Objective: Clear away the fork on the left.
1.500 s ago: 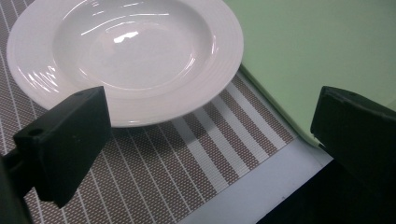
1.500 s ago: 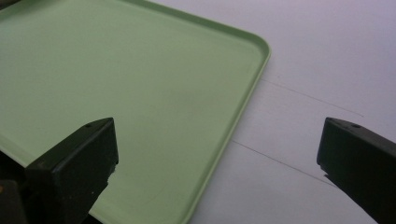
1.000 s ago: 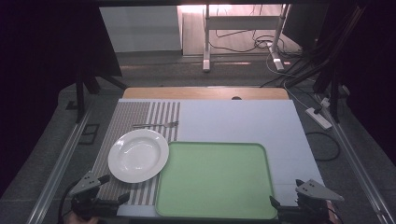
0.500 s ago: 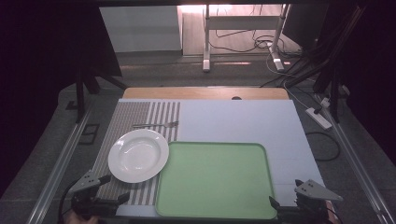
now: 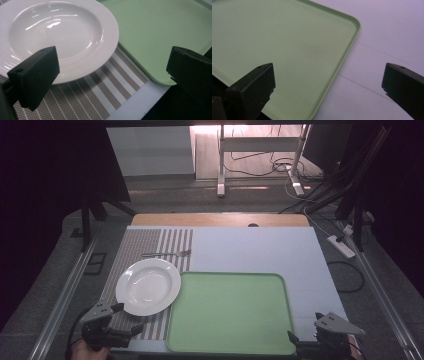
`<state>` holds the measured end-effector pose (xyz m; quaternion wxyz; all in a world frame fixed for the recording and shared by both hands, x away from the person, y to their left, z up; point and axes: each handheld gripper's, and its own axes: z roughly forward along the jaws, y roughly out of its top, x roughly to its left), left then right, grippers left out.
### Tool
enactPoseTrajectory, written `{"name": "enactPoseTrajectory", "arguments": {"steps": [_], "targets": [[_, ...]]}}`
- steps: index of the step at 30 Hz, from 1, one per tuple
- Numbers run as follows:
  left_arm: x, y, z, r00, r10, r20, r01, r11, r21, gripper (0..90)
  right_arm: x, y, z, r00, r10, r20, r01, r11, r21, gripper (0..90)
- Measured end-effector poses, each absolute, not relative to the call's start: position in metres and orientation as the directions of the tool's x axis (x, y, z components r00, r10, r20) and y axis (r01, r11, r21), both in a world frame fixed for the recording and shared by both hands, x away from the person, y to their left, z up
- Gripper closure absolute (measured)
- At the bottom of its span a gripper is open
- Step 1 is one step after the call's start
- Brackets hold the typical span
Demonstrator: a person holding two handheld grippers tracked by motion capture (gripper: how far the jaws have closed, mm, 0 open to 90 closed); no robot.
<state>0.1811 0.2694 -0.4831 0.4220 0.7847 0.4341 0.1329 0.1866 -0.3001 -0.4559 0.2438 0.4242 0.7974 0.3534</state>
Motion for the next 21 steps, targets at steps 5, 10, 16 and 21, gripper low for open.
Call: {"name": "enactPoseTrajectory", "arguments": {"steps": [5,10,16,21], "targets": [[0.189,0.27,-0.483,0.579,0.798,-0.167,0.579,-0.259,0.773,0.0,0.187,-0.3,-0.456,-0.523,0.847,-0.091,0.504,0.394,0.769,0.0],[0.2,0.27,-0.487,0.58,0.801,-0.149,0.566,-0.264,0.781,0.0,0.187,-0.299,-0.456,-0.524,0.846,-0.095,0.505,0.399,0.765,0.0],[0.208,0.267,-0.49,0.59,0.796,-0.136,0.577,-0.297,0.761,0.0,0.187,-0.299,-0.456,-0.531,0.842,-0.094,0.507,0.404,0.761,0.0],[0.215,0.266,-0.49,0.593,0.791,-0.148,0.579,-0.291,0.761,0.0,0.187,-0.298,-0.457,-0.533,0.841,-0.096,0.506,0.407,0.76,0.0]]}}
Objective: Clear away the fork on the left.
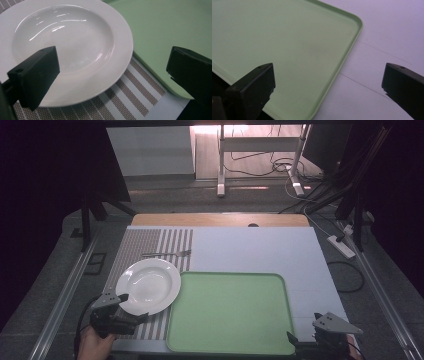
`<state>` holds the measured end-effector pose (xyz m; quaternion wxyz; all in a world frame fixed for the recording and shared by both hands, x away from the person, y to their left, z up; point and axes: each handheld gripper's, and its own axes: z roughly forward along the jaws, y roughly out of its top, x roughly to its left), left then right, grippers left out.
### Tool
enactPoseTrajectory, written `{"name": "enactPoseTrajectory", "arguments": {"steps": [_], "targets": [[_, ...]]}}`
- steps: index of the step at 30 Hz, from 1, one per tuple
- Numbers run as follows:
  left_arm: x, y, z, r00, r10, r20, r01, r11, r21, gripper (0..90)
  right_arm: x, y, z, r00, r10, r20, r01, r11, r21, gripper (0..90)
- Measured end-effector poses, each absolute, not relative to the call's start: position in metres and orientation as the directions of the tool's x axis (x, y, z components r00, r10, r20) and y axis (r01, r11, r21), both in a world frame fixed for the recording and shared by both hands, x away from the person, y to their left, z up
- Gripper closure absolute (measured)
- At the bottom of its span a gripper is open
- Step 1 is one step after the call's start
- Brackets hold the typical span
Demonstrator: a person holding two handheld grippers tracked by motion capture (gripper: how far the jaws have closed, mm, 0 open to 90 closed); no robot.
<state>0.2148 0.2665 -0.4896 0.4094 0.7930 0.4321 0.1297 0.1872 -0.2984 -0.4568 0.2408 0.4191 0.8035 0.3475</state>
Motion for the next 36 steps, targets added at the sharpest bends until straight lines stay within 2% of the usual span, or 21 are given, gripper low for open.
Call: {"name": "enactPoseTrajectory", "arguments": {"steps": [22,36], "targets": [[0.264,0.262,-0.49,0.575,0.792,-0.204,0.615,-0.254,0.747,0.0,0.188,-0.298,-0.457,-0.54,0.837,-0.093,0.509,0.412,0.756,0.0],[0.296,0.26,-0.49,0.572,0.796,-0.201,0.616,-0.254,0.745,0.0,0.188,-0.298,-0.457,-0.546,0.832,-0.098,0.507,0.421,0.752,0.0]]}}
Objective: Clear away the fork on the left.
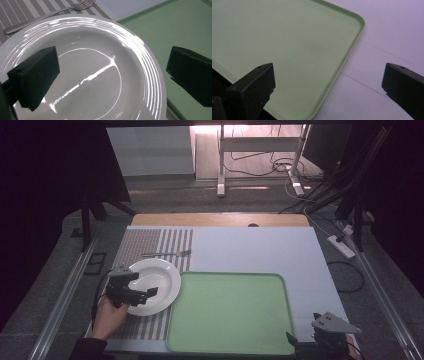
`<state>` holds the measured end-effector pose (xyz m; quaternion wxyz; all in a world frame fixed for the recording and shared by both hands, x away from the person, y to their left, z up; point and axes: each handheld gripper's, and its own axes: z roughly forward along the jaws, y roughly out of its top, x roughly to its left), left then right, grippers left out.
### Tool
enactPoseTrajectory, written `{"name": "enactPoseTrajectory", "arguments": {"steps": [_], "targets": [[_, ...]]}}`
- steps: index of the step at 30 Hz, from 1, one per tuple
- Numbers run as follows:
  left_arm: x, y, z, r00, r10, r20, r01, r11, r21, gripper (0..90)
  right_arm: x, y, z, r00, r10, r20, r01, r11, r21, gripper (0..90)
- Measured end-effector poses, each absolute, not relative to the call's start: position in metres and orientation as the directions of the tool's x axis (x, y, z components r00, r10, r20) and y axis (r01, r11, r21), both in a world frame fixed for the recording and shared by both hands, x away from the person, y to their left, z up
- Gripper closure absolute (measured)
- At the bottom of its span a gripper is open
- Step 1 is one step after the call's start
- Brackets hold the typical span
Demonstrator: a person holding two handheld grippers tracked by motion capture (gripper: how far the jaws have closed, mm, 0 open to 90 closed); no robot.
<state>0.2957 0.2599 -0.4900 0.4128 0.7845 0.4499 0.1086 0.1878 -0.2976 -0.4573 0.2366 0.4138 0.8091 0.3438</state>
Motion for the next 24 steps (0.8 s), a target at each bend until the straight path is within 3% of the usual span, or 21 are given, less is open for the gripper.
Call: {"name": "enactPoseTrajectory", "arguments": {"steps": [24], "targets": [[0.36,0.256,-0.494,0.547,0.818,-0.177,0.651,-0.283,0.704,0.3,0.188,-0.297,-0.458,-0.55,0.829,-0.1,0.51,0.429,0.746,0.0]]}}
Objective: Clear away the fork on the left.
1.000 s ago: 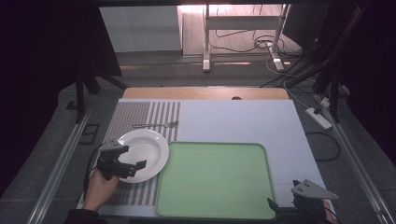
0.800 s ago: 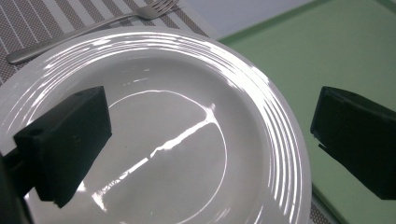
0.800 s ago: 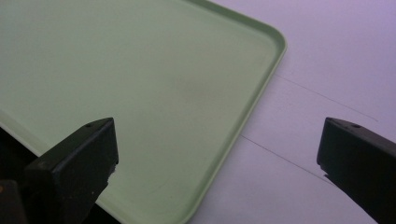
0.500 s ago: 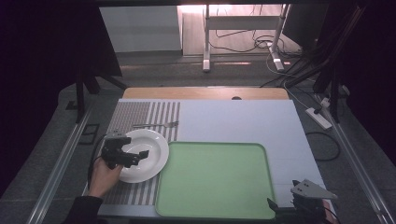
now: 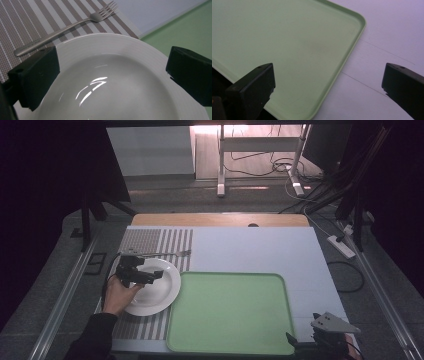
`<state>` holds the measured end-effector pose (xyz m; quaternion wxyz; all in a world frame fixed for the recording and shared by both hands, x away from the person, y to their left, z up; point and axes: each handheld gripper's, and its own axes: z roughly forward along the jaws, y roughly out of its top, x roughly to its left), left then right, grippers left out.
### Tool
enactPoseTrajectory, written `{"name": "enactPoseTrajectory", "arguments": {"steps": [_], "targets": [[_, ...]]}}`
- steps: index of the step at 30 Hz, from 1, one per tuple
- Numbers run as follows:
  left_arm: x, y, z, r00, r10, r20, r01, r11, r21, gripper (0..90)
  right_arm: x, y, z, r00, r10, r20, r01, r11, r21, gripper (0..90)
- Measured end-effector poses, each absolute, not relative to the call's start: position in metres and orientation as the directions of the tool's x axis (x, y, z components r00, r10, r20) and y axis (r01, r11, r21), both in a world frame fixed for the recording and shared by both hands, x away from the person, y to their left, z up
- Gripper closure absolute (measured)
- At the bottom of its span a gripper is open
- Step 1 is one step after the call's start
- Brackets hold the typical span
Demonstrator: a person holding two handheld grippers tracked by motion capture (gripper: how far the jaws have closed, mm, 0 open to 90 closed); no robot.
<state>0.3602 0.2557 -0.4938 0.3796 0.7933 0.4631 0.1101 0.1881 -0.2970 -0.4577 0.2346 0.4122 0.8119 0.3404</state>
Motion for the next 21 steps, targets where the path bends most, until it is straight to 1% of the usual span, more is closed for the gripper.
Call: {"name": "enactPoseTrajectory", "arguments": {"steps": [5,8,9,10,11,12,13,15,16,17,18,19,21], "targets": [[0.371,0.256,-0.495,0.527,0.838,-0.142,0.664,-0.302,0.684,5.6,0.188,-0.297,-0.458,-0.55,0.829,-0.1,0.51,0.428,0.746,0.0],[0.383,0.262,-0.494,0.521,0.845,-0.124,0.669,-0.313,0.675,14.5,0.188,-0.297,-0.458,-0.549,0.83,-0.1,0.511,0.428,0.746,0.0],[0.386,0.265,-0.494,0.526,0.84,-0.131,0.669,-0.315,0.673,19.8,0.188,-0.297,-0.458,-0.55,0.829,-0.1,0.511,0.429,0.745,0.0],[0.389,0.267,-0.493,0.528,0.839,-0.132,0.671,-0.317,0.67,27.7,0.188,-0.297,-0.458,-0.55,0.829,-0.099,0.512,0.428,0.745,0.0],[0.392,0.268,-0.492,0.518,0.847,-0.117,0.674,-0.32,0.666,30.6,0.188,-0.297,-0.458,-0.55,0.829,-0.099,0.511,0.428,0.745,0.0],[0.394,0.27,-0.491,0.514,0.85,-0.114,0.674,-0.318,0.666,36.1,0.188,-0.297,-0.458,-0.549,0.83,-0.1,0.511,0.428,0.745,0.0],[0.397,0.273,-0.49,0.52,0.845,-0.129,0.676,-0.314,0.667,44.3,0.188,-0.297,-0.458,-0.55,0.829,-0.1,0.511,0.429,0.745,0.0],[0.404,0.277,-0.49,0.505,0.851,-0.142,0.692,-0.302,0.656,52.2,0.188,-0.297,-0.458,-0.55,0.829,-0.1,0.511,0.43,0.744,0.0],[0.407,0.279,-0.49,0.501,0.853,-0.149,0.701,-0.299,0.648,59.7,0.188,-0.297,-0.458,-0.549,0.83,-0.101,0.511,0.429,0.745,0.0],[0.41,0.281,-0.491,0.493,0.857,-0.153,0.71,-0.294,0.64,63.7,0.188,-0.297,-0.458,-0.549,0.83,-0.101,0.511,0.429,0.745,0.0],[0.414,0.283,-0.492,0.485,0.861,-0.156,0.72,-0.291,0.63,70.1,0.188,-0.297,-0.458,-0.549,0.829,-0.102,0.511,0.429,0.745,0.0],[0.417,0.285,-0.493,0.481,0.862,-0.157,0.728,-0.294,0.619,80.2,0.188,-0.297,-0.458,-0.549,0.829,-0.102,0.51,0.43,0.745,0.0],[0.42,0.287,-0.495,0.476,0.865,-0.158,0.736,-0.294,0.61,88.9,0.188,-0.297,-0.458,-0.549,0.83,-0.102,0.511,0.429,0.745,0.0]]}}
